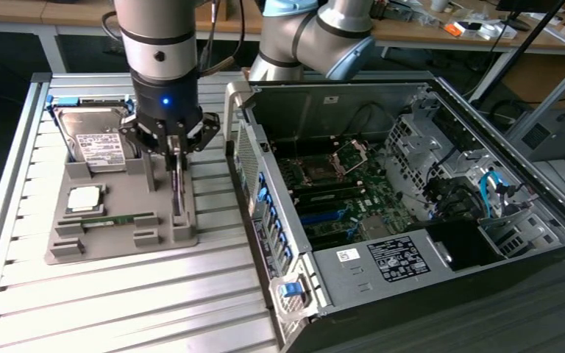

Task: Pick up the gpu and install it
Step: 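Pick up the gpu and move the gpu toward the slot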

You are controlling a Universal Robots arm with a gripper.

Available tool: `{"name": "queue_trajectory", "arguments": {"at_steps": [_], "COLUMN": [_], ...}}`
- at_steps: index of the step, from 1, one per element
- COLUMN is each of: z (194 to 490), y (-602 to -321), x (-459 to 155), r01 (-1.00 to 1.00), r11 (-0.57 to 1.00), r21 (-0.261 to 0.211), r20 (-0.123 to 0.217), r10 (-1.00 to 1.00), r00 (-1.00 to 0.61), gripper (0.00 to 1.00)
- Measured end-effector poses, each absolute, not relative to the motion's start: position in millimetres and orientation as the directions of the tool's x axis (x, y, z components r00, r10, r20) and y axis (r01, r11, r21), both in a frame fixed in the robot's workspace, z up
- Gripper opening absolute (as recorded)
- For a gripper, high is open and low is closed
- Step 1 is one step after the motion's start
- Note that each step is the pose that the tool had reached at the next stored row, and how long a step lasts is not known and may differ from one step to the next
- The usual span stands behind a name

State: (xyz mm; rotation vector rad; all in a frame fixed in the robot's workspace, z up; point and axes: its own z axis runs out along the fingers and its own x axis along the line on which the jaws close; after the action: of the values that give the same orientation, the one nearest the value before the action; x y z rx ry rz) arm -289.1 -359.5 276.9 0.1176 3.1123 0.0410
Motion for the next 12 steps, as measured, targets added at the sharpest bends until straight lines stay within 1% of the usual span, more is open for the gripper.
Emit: {"name": "queue_trajectory", "arguments": {"at_steps": [12], "z": [288.1], "y": [-359.5], "x": [-289.1], "r01": [0.075], "r11": [0.997], "r21": [0.027], "r20": [-0.026], "r10": [0.076], "r00": [-0.997], "gripper": [0.27]}}
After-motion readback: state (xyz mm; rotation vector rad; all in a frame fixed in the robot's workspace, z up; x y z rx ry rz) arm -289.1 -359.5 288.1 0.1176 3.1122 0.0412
